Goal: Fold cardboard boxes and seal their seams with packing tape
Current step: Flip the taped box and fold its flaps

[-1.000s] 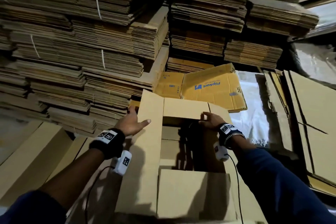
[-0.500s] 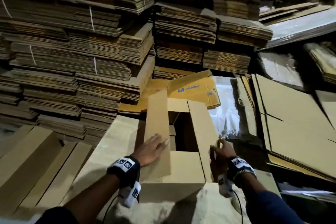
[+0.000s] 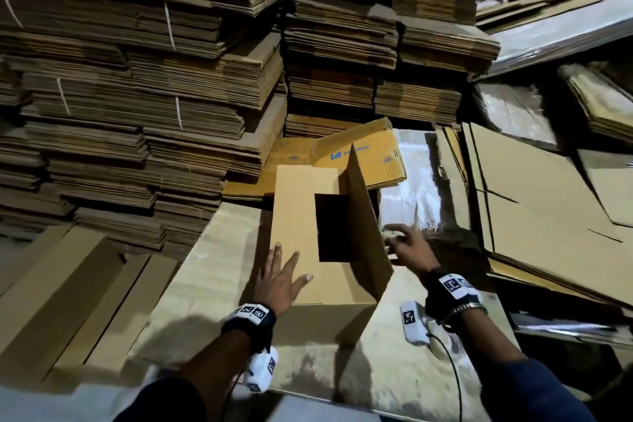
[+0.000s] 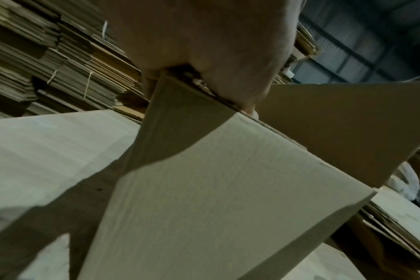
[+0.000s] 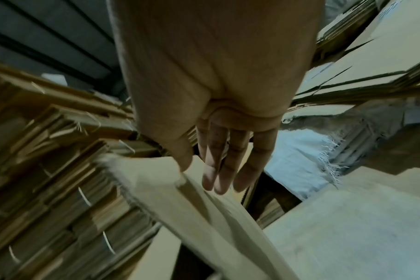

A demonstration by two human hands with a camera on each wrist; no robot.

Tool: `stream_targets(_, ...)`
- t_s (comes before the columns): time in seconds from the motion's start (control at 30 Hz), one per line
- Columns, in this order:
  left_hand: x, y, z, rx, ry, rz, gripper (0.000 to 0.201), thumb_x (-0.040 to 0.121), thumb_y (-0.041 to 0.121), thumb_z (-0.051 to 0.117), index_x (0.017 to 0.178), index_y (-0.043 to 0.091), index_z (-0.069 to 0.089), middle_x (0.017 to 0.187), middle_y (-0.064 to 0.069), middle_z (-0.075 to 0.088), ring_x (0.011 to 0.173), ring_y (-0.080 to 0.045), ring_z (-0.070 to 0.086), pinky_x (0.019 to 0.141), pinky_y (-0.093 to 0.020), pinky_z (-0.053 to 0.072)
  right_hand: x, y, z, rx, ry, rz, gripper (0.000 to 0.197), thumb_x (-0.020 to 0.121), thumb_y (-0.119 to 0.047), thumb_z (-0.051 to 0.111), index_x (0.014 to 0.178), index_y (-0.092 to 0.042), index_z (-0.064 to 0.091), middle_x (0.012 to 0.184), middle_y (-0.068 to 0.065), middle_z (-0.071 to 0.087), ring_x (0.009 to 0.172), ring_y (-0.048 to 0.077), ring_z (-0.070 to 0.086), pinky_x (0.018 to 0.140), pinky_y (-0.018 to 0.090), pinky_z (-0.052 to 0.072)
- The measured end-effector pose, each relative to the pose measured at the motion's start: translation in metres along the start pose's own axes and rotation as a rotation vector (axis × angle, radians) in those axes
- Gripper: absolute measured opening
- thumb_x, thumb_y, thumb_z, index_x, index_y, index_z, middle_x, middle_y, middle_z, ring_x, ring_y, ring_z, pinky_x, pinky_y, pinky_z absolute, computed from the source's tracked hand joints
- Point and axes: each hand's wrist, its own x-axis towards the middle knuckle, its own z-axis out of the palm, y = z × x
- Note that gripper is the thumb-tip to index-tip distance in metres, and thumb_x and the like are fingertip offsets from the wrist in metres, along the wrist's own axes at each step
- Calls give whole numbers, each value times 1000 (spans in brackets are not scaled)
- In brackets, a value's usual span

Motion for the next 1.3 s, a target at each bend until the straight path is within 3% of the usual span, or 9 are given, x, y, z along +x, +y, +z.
stream_targets(0.17,-13,5,1,-92,28,-92,80,97,73,46,165,42,17,173,-4,-20,161,-31,-9,122,-57,25,-1,37,52,-249,-98,165,90,70,-68,84,139,-23,51,123,3,68,106,23,68,88,40,58)
stream_targets(0.3,-21,7,-9,-221,56,-250,106,85,73,68,167,36,11,174,-9,-14,155,-40,25,118,-50,35,-15,52,81,-268,-63,224,115,63,-76,83,149,-12,39,118,2,68,103,24,66,91,38,55)
stream_targets(0.43,-22,8,-16,-343,51,-353,134,78,69,79,167,20,-9,173,-16,8,153,-40,29,118,-47,33,-32,52,92,-171,-68,382,111,56,-85,81,142,-22,48,132,7,63,102,34,65,74,50,62)
stream_targets(0.53,-21,-1,-9,-530,37,-425,136,72,67,85,166,13,5,169,-16,28,153,-36,31,119,-44,36,-40,51,94,-86,-114,422,101,61,-80,82,141,-27,51,127,8,65,97,35,65,67,56,63)
stream_targets(0.73,-33,-34,-15,-561,9,-463,132,69,74,82,166,19,12,168,-15,30,153,-39,32,120,-48,35,-54,45,121,-53,-123,380,102,54,-76,89,138,-30,54,124,5,66,103,37,64,58,58,62)
stream_targets(0.9,-35,-97,-46,-470,7,-382,144,45,97,73,161,30,20,160,-1,46,143,-31,47,115,-49,42,-63,21,166,-12,-124,306,95,61,-70,89,139,-29,53,122,4,66,99,36,65,55,57,62)
stream_targets(1.03,-34,-153,-95,-566,36,-313,120,56,79,86,152,31,34,143,11,59,133,-23,56,107,-37,46,-62,-7,223,33,-139,228,93,62,-70,88,138,-33,52,120,-1,68,98,33,68,58,54,63)
stream_targets(1.2,-34,-248,-171,-626,102,-256,106,63,60,93,149,32,39,136,9,64,123,-18,60,104,-37,49,-52,-49,332,96,-102,87,100,51,-81,87,136,-41,53,123,-9,70,105,26,69,65,50,65)
stream_targets(1.3,-36,-325,-221,-598,120,-246,108,61,65,92,149,34,38,133,13,62,124,-18,59,108,-42,48,-49,-76,420,149,-115,62,96,54,-81,86,136,-46,50,125,-14,68,110,22,67,75,51,65)
